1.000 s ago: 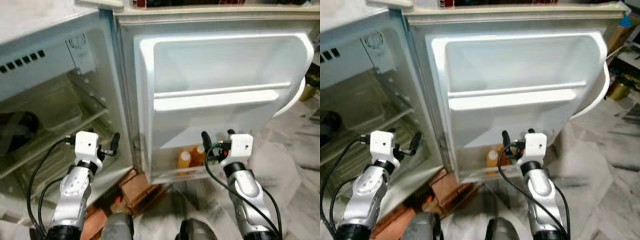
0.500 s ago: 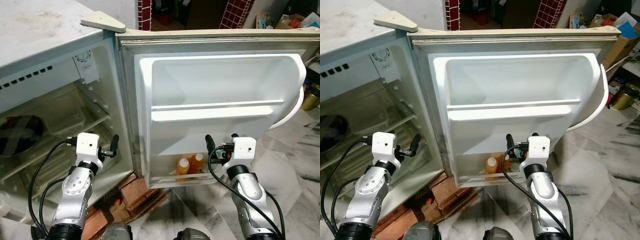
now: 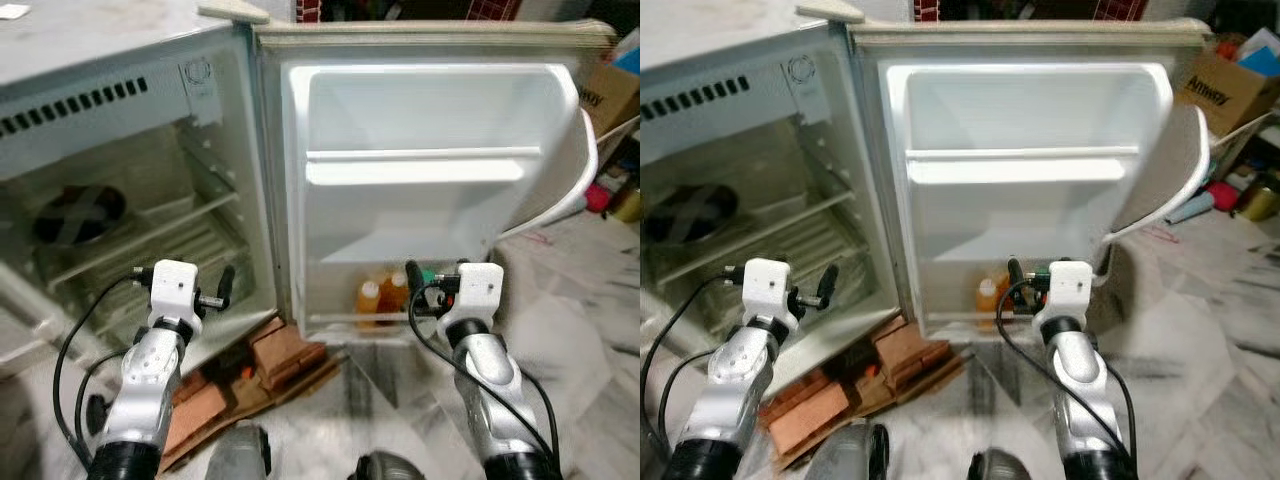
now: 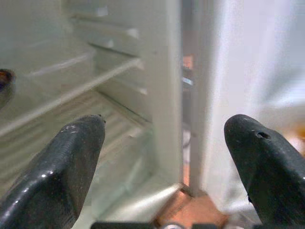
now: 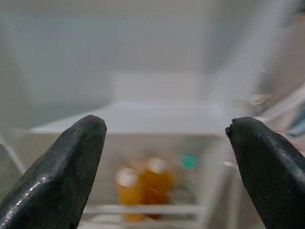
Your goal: Restocking fridge
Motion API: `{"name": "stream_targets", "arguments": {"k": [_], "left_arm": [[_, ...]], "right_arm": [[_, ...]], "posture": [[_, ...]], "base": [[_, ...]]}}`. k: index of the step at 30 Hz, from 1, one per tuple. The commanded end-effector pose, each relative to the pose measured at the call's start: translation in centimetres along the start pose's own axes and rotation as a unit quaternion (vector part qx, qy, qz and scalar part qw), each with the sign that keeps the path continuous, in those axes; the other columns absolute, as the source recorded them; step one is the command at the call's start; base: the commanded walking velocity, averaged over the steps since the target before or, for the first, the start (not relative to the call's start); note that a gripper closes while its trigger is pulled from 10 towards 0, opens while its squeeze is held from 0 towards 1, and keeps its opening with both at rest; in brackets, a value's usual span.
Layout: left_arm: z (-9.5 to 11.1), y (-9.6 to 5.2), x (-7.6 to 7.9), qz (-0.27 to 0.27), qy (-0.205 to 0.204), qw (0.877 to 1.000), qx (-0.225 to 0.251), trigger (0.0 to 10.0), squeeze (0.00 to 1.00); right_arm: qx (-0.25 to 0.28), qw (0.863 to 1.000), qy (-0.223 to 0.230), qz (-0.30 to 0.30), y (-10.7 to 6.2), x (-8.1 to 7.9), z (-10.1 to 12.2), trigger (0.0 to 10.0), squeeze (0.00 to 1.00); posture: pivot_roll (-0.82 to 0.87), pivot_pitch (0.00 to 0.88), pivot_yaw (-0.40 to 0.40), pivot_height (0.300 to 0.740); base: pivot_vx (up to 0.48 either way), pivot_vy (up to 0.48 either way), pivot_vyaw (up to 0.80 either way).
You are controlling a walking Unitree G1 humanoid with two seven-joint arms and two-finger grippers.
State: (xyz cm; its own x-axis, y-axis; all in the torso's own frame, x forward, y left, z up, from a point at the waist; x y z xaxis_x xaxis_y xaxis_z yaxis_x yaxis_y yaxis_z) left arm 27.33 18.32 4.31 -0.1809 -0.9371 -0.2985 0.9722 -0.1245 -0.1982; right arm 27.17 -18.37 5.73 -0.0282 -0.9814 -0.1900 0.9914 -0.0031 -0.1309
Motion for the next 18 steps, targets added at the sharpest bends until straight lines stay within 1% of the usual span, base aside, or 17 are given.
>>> {"name": "stream_targets", "arguments": {"k": [1, 8, 12, 18], "left_arm": [[0.9, 0.5, 0.0, -0.008, 0.009, 1.000, 0.017, 10.0, 0.00], [0.9, 0.5, 0.1, -0.010, 0.015, 1.000, 0.018, 10.0, 0.00], [0.9, 0.5, 0.1, -0.013, 0.017, 1.000, 0.018, 10.0, 0.00], [0.9, 0.5, 0.1, -0.014, 0.022, 0.999, 0.019, 10.0, 0.00]], "right_arm": [[0.000, 1.000, 0.004, -0.007, 0.2, 0.1, 0.1, 10.0, 0.00], [0.008, 1.000, 0.009, 0.020, 0.5, -1.0, 0.4, 10.0, 0.00], [0.010, 0.999, 0.004, 0.030, 0.6, -1.3, 0.5, 10.0, 0.00], [0.016, 0.999, 0.004, 0.039, 0.7, -1.6, 0.7, 10.0, 0.00]], "posture": [[0.01, 0.000, -0.008, 0.740], [0.02, 0.000, -0.009, 0.740], [0.02, 0.000, -0.009, 0.740], [0.02, 0.000, -0.009, 0.740]], "base": [[0.000, -0.480, 0.00], [0.000, -0.480, 0.00], [0.000, -0.477, 0.00], [0.000, -0.458, 0.80]]}}
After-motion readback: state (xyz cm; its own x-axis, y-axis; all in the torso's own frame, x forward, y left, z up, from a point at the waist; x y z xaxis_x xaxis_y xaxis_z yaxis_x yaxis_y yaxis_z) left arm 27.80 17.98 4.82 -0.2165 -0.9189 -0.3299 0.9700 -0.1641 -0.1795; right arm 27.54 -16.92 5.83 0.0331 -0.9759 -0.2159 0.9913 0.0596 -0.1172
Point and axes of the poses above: a point about 5 cm out from each wrist's last joint towards the gripper, its own y axis pointing out of the wrist towards the gripper, its own z axis along the axis of the wrist's last joint, x = y × z, the point moved 1 cm from there along y, pointing out of the wrist towards the gripper, and after that the axes turned 12 degrees about y, right-handed, at the moved point
